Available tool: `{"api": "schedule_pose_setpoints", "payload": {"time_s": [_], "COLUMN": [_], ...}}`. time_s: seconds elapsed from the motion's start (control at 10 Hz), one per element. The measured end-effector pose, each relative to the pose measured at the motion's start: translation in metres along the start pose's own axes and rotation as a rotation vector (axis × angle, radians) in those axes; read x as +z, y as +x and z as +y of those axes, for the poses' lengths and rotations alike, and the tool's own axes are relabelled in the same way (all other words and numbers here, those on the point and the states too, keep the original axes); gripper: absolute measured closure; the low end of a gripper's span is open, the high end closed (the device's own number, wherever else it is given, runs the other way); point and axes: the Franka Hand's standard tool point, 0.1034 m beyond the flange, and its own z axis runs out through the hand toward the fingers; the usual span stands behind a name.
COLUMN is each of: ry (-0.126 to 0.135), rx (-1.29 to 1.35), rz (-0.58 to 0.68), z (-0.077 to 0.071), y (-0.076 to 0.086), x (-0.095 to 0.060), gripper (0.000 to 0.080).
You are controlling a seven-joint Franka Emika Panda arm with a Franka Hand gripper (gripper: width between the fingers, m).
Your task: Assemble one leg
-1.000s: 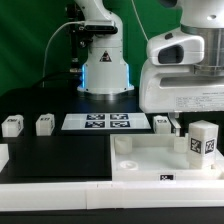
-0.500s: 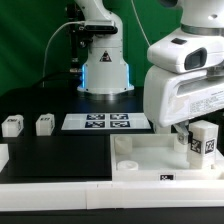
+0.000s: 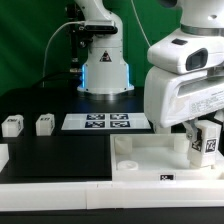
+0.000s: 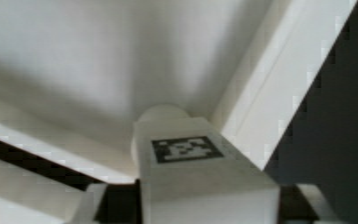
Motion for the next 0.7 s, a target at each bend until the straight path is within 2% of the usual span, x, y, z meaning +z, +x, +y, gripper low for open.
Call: {"api": "schedule_pose_setpoints", "payload": {"time_s": [0.4,0.7], "ry": [-0.001,0.002], "rx": [0.048,0.287], "rz": [0.0,0.003], "z": [0.0022,0.0024], "y": [-0.0007,-0.0005], "x": [0.0,-0.0001], "gripper": [0.049,0.0497]}}
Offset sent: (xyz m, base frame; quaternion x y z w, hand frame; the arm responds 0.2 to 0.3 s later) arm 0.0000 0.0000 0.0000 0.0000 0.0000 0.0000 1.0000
